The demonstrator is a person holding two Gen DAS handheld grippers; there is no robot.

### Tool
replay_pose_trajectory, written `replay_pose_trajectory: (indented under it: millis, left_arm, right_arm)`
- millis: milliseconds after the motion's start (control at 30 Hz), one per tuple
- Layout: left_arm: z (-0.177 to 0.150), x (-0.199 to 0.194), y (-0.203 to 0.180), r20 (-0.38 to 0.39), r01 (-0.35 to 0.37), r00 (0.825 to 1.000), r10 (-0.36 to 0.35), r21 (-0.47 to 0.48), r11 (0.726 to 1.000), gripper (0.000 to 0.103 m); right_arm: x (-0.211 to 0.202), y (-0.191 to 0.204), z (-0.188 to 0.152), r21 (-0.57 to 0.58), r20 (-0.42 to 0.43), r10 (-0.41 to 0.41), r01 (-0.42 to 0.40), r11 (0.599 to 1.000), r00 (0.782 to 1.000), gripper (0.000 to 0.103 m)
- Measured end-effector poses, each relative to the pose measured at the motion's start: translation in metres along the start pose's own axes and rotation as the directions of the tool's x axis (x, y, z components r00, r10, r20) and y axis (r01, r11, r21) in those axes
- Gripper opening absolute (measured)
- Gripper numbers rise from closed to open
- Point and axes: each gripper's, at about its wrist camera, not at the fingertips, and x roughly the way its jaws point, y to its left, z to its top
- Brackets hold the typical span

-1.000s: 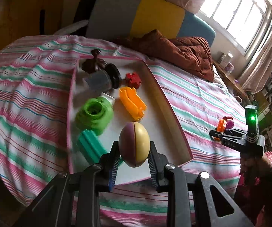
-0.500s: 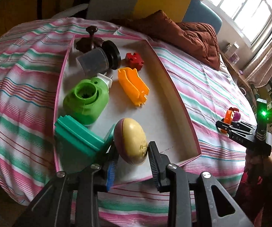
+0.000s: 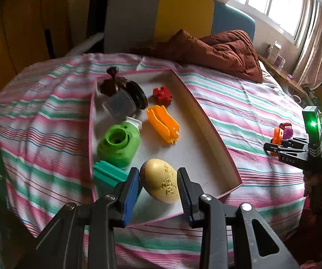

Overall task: Organize rigid objects
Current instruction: 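Open the left gripper to release the egg beside the teal piece, then carry the orange cube blocks into the tray and open the right gripper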

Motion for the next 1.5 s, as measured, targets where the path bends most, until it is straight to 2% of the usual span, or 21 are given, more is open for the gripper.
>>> replay_pose_trajectory:
  millis: [300,533,667,800,933,1033,1267,1500]
  left_arm:
    - [-0.002,-0.007,0.001,0.02,-0.037,0.999,0.037,0.003,0.999,0.035]
    - [0.005,-0.019,0.01,0.095,-0.057,0.994,0.061,-0.043,0.997,0.035]
    - [0.013,-0.001,0.021,0.056,-0.094,0.993,0.099,-0.083,0.992,0.035]
    - [0.015,0.023,0.017,-0.006,-0.151,0.989,0.151,-0.043,0.988,0.034]
    - [0.004,0.033,0.005,-0.024,-0.162,0.986,0.162,0.015,0.987,0.034]
    - [0.004,0.03,0.009,-0.016,-0.147,0.989,0.146,-0.016,0.989,0.034]
    - [0.009,0.0,0.022,0.065,-0.135,0.988,0.141,-0.083,0.987,0.034]
    - [0.008,-0.036,0.026,0.155,-0.11,0.98,0.123,-0.089,0.99,0.035]
  right_arm:
    - [0.0,0.001,0.0,-0.006,0.002,-0.004,0.004,1.0,1.0,0.034]
    - [0.0,0.001,0.0,-0.012,0.001,-0.004,0.004,1.0,1.0,0.034]
    - [-0.001,0.002,0.001,-0.024,0.001,-0.008,0.008,1.0,1.0,0.034]
    - [-0.001,0.002,0.001,-0.028,0.001,-0.009,0.009,1.0,1.0,0.034]
    - [0.0,0.002,0.001,-0.03,0.001,-0.008,0.008,1.0,1.0,0.034]
    - [0.0,0.003,0.002,-0.028,0.002,-0.011,0.011,1.0,1.0,0.034]
    - [0.0,0.004,0.002,-0.009,0.001,-0.022,0.022,1.0,1.0,0.033]
    - [-0.003,0.011,0.003,0.045,-0.012,-0.073,0.074,0.996,0.997,0.03]
